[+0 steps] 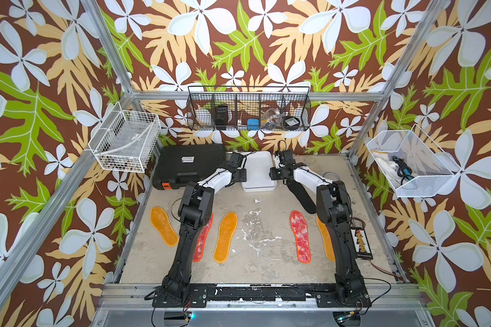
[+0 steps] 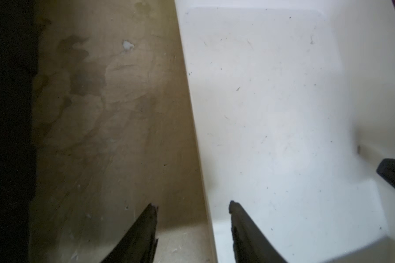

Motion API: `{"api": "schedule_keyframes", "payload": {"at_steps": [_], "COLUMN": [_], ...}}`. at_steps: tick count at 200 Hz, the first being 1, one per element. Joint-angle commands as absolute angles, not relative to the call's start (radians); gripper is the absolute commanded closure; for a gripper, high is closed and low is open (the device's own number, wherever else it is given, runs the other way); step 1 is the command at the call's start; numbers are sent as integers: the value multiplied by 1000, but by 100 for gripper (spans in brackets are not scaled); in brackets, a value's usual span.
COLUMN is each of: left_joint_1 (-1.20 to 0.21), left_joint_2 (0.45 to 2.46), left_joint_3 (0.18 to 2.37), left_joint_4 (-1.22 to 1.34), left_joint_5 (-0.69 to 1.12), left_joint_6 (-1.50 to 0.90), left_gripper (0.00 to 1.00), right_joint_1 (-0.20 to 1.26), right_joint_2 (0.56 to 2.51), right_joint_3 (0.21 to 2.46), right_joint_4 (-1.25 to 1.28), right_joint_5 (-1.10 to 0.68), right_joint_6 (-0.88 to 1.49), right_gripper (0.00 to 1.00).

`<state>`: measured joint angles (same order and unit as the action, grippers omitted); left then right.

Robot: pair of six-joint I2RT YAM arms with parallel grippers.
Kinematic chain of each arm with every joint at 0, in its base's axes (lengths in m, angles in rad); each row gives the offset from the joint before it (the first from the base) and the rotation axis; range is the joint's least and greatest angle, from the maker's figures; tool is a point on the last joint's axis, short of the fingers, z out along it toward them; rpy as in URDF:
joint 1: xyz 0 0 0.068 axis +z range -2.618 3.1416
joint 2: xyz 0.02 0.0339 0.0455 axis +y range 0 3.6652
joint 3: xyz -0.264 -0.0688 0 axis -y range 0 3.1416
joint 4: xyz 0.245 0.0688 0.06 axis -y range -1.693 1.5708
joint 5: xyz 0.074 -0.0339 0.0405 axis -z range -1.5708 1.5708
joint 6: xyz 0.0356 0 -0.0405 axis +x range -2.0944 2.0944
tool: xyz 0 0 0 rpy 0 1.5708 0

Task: Put the insoles into the storage box
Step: Move the storage box to the center of the board.

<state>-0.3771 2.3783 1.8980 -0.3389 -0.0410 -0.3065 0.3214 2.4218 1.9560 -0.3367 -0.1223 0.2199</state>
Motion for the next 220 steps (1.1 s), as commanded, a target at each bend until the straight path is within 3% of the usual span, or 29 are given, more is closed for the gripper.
{"api": "schedule_keyframes", "payload": {"at_steps": [1,37,100,170,220], "left_joint_1": [-380,-386,-468,-621,-711], "left_joint_2": [2378,2327,2030,1572,1428], "left_joint_3": [1902,1875,1614,936,678], "left_joint_4": [-341,-343,-364,-247,-171], "left_joint_5": [-39,-26,-77,-147,-170], "left_joint_6": [-288,-305,-378,-503,-613], "left_gripper": [52,84,87,85,85], "right_joint_1": [330,344,428,648,835], "right_joint_2": [2411,2333,1958,1430,1284], "right_joint_3": [1954,1910,1536,774,512], "right_joint_4": [-338,-383,-384,-163,-67], "right_joint_5": [-112,-111,-63,28,153], "right_joint_6": [206,230,355,643,862], "right_gripper": [63,100,100,100,98]}}
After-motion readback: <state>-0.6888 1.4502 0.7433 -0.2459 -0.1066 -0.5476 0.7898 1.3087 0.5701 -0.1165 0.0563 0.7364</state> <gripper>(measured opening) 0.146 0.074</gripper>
